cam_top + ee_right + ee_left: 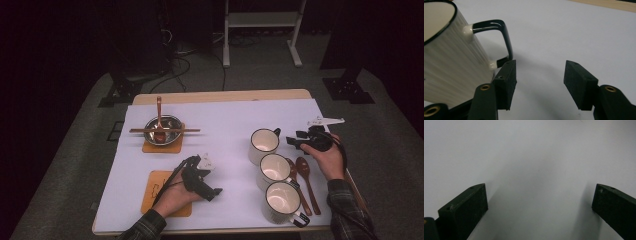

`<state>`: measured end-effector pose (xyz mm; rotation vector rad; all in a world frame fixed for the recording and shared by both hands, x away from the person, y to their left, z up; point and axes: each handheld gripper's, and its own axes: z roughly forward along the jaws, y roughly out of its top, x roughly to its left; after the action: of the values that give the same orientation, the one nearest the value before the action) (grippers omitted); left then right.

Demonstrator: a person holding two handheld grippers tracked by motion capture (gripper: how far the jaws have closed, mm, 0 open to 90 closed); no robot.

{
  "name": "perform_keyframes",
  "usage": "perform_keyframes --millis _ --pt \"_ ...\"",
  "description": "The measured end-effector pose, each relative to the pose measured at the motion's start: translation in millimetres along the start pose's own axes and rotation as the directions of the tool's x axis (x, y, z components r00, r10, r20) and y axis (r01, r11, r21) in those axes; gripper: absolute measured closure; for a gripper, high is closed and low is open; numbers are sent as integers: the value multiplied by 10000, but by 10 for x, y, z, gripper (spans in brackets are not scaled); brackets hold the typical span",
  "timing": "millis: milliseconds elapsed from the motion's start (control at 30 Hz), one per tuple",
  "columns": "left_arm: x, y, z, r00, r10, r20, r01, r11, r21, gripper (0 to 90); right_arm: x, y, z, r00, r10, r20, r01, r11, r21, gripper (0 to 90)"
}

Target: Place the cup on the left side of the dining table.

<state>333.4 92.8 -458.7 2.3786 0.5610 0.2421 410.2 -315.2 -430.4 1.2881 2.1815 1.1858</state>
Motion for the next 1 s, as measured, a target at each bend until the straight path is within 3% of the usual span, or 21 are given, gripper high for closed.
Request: perform_keyframes --millis 633,1000 --pt "0 -1 -1 10000 0 11 0 10000 24 0 153 158 275 9969 -326 -715 332 9994 74 464" --pt "3 -1 -1 10000 42 -7 -42 10000 28 0 221 240 415 9945 -639 -834 652 9978 130 675"
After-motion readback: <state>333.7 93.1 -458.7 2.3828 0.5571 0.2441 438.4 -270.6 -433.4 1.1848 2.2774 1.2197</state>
